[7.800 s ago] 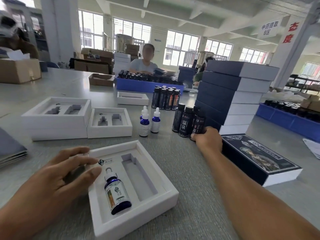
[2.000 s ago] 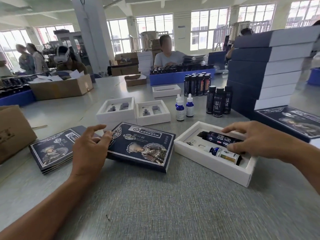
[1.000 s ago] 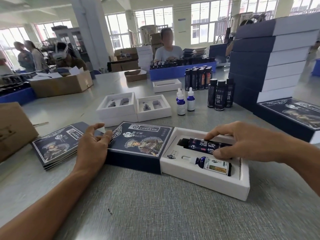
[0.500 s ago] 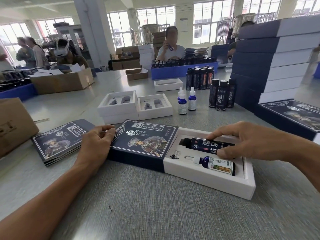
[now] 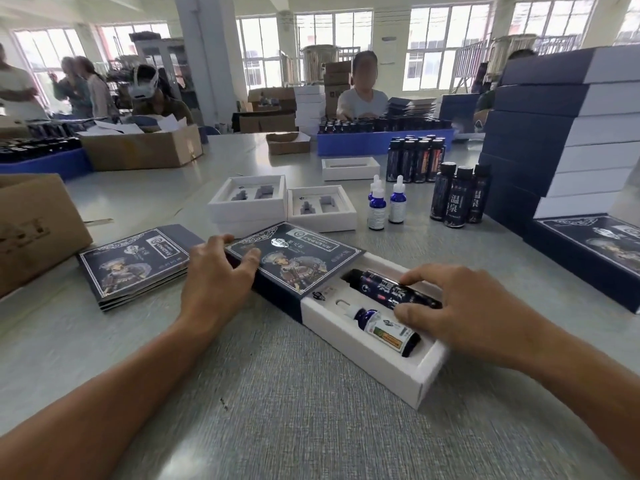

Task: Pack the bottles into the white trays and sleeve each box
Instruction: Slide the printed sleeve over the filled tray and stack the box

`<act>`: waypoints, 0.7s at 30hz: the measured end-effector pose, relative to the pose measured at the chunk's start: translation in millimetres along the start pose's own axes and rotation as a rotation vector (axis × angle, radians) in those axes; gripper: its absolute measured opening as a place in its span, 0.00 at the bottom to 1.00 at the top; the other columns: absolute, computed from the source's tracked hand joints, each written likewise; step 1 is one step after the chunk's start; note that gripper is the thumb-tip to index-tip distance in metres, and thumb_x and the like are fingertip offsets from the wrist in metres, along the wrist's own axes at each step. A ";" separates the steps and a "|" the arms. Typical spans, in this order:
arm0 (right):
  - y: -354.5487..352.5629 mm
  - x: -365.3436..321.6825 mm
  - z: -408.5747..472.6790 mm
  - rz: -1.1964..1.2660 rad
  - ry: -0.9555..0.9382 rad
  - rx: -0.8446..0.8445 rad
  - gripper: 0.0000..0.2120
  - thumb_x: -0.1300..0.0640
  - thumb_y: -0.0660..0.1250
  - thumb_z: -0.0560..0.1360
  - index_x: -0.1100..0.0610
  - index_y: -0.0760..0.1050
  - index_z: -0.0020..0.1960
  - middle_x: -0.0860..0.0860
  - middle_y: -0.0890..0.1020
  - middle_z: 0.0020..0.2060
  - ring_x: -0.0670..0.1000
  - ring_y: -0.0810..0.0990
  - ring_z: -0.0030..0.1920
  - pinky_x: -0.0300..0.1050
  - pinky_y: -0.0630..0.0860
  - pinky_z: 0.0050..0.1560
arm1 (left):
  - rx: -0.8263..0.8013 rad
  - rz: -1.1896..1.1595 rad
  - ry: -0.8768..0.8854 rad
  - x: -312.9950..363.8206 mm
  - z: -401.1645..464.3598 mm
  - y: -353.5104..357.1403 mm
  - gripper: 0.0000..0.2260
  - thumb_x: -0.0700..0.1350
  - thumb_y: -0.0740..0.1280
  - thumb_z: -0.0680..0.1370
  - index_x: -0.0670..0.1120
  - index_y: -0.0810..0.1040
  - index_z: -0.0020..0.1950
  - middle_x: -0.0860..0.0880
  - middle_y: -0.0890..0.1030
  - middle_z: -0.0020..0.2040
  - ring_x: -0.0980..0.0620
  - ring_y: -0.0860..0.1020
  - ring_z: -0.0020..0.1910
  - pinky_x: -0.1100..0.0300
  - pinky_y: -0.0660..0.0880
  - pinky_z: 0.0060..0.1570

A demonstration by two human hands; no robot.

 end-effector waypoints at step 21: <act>-3.5 -43.3 -28.5 0.107 -0.214 -0.276 0.54 0.30 0.79 0.51 0.23 0.53 0.70 0.20 0.69 0.57 0.27 0.73 0.54 0.37 0.76 0.49 | -0.342 -0.118 0.031 -12.2 17.6 16.2 0.27 0.60 0.59 0.82 0.53 0.61 0.79 0.51 0.65 0.77 0.51 0.64 0.74 0.60 0.58 0.65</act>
Point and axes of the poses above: each hand's wrist, its own z-axis towards the middle knuckle, its own y-axis out of the palm, x = y × z, the point moved 3 cm from there along z, towards the middle knuckle
